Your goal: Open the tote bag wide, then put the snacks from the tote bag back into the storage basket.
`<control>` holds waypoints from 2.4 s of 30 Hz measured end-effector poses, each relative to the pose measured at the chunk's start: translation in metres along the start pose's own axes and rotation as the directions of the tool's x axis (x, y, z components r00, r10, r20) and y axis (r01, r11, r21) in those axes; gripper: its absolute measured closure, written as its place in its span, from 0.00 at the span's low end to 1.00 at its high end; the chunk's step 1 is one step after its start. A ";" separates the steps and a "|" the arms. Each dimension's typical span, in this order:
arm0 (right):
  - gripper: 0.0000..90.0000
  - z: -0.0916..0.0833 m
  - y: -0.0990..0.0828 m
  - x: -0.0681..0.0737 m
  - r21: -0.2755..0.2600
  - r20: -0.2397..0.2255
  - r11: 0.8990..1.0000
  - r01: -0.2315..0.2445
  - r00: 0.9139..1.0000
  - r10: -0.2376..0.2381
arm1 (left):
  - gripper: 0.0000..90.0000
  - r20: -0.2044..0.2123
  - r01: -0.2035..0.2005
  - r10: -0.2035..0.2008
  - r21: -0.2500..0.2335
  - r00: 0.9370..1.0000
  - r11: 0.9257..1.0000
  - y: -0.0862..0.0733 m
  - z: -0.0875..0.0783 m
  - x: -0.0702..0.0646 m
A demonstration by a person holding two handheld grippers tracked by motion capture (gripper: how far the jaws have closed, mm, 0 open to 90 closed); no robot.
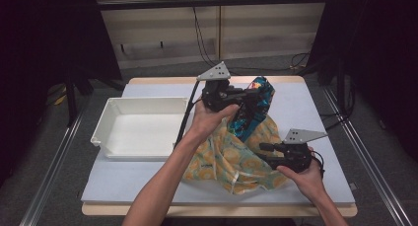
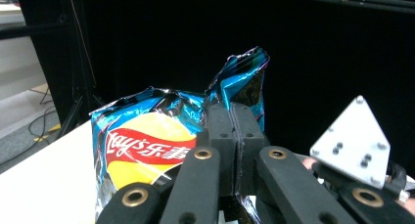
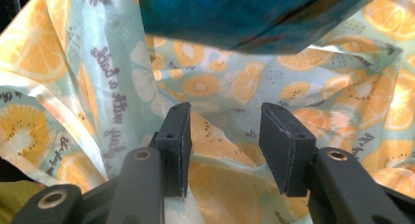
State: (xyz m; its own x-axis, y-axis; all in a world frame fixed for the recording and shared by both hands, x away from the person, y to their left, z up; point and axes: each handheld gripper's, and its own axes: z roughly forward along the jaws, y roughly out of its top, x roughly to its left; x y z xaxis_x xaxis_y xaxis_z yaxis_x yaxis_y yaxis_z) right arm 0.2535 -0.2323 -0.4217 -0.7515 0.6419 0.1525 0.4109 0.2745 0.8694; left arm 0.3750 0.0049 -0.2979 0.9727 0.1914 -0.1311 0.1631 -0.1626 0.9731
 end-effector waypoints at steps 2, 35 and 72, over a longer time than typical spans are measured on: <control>0.61 0.000 -0.001 0.000 0.002 0.000 1.000 0.005 1.000 -0.005 | 0.99 -0.003 0.002 -0.002 -0.002 1.000 1.000 0.003 0.000 0.000; 0.35 -0.019 -0.011 0.002 -0.085 0.058 0.996 -0.001 0.998 0.006 | 0.99 -0.062 -0.038 0.034 -0.069 0.997 0.997 0.045 -0.067 -0.006; 0.01 -0.058 -0.045 0.011 -0.187 0.160 0.980 -0.074 0.981 0.105 | 0.99 -0.283 0.017 -0.029 -0.044 0.959 0.999 0.015 -0.176 0.026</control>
State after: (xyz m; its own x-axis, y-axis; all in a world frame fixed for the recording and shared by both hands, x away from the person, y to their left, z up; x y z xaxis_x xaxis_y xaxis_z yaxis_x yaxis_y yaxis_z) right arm 0.1971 -0.2793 -0.4323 -0.6118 0.7736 0.1654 0.3614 0.0873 0.9283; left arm 0.3739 0.1782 -0.2538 0.8813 0.4618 -0.1007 0.1726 -0.1161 0.9781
